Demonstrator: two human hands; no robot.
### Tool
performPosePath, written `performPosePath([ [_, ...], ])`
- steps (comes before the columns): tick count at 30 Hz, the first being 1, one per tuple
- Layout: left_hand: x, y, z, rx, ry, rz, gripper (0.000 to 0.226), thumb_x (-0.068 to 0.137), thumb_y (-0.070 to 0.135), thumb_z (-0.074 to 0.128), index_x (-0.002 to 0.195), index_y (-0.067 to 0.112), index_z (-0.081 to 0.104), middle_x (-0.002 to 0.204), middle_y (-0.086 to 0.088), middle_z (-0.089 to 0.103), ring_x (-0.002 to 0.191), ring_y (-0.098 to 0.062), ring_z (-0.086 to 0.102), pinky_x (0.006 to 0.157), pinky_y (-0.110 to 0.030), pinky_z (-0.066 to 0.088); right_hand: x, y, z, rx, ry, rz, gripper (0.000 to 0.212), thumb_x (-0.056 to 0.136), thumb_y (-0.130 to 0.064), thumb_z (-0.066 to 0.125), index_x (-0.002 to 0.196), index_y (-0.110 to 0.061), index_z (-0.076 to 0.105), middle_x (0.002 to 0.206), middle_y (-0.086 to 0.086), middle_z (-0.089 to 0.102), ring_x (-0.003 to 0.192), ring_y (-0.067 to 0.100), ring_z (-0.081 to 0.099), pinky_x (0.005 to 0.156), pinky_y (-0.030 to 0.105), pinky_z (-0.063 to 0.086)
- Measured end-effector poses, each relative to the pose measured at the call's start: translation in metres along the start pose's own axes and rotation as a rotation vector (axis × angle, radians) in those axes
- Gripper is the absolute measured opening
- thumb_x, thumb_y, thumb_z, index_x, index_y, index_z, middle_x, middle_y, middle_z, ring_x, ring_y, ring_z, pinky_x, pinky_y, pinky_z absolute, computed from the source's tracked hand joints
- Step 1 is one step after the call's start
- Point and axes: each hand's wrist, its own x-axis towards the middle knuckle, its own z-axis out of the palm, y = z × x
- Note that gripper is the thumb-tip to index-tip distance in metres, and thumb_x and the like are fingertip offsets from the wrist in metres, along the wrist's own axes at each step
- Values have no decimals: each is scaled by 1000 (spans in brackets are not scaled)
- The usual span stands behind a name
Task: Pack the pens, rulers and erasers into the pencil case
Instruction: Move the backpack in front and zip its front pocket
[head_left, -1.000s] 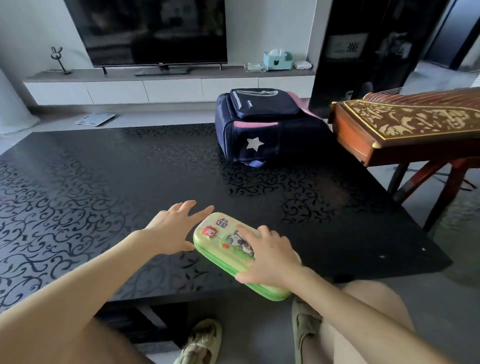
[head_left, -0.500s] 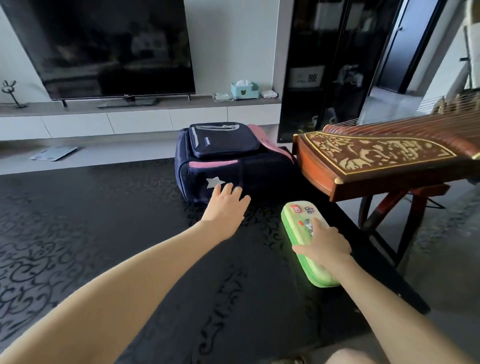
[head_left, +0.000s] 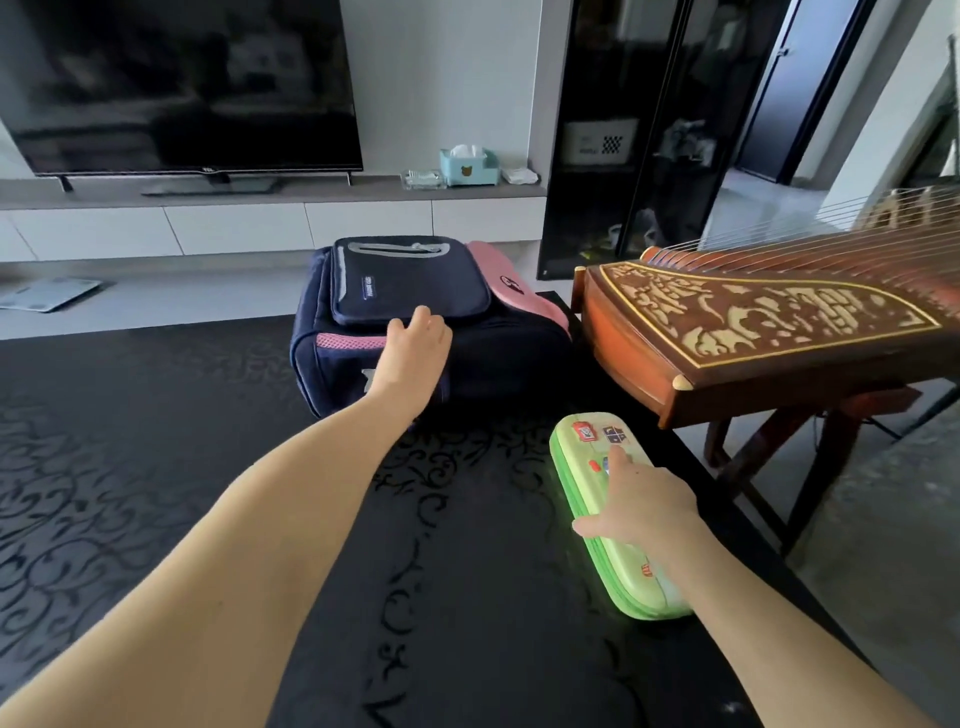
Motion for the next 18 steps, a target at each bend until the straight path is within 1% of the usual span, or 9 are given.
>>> performPosePath([
  [2,-9,-17,3,-54,-3,-30,28,82,14,53,110,12,49,107,-2,54,109,-25,44,73,-33,41,-2,-1,-1,8,-1,9,105,59,-63,64,142,-23,14,122,5,52,104,33,56,79,48,55],
  [5,-41,-63,16,-63,-38,-76,24,84,12,49,108,15,50,107,-2,57,106,-27,49,79,-36,38,-7,-1,-3,23,-6,28,104,59,-64,62,142,-23,15,122,5,53,104,33,55,79,48,54],
  [8,-89,-124,38,50,-194,-166,27,82,14,55,109,21,52,108,1,60,106,-25,54,95,-40,35,-13,-2,-6,58,2,45,100,57,-65,62,137,-23,21,117,4,54,103,33,54,78,48,54],
  [10,-114,-160,47,83,-355,-320,27,82,16,55,108,24,56,121,-4,60,112,-28,53,104,-46,28,-17,-4,-6,62,14,50,97,56,-66,62,133,-21,26,115,5,55,102,33,54,78,48,54],
  [11,-123,-174,48,27,-403,-454,32,80,16,56,111,25,57,126,-9,58,112,-30,53,104,-49,28,-18,-4,-6,53,15,54,97,56,-66,62,133,-20,26,117,7,54,102,34,53,79,48,53],
  [13,-131,-197,49,-330,-428,-736,58,78,8,53,135,18,42,118,-17,61,105,-37,56,93,-48,39,-22,-7,-8,22,-10,72,99,60,-67,61,137,-18,23,122,10,52,106,37,52,80,49,53],
  [15,-146,-207,40,-725,-362,-855,58,83,6,46,139,1,30,107,-28,62,99,-44,58,78,-41,43,-28,-15,-14,-37,-50,109,102,64,-67,61,141,-15,19,128,14,50,113,39,49,86,50,51],
  [17,-167,-200,28,-908,-293,-907,46,92,31,37,126,1,46,110,-31,59,98,-43,56,76,-39,38,-40,-30,-23,-123,-44,146,94,74,-63,57,141,-7,22,132,17,47,120,38,45,93,51,46],
  [18,-180,-194,21,-981,-281,-926,54,91,47,32,119,6,52,113,-29,58,99,-41,55,78,-39,38,-46,-43,-26,-145,21,114,79,81,-59,52,137,-6,34,129,16,51,118,37,48,93,47,46],
])
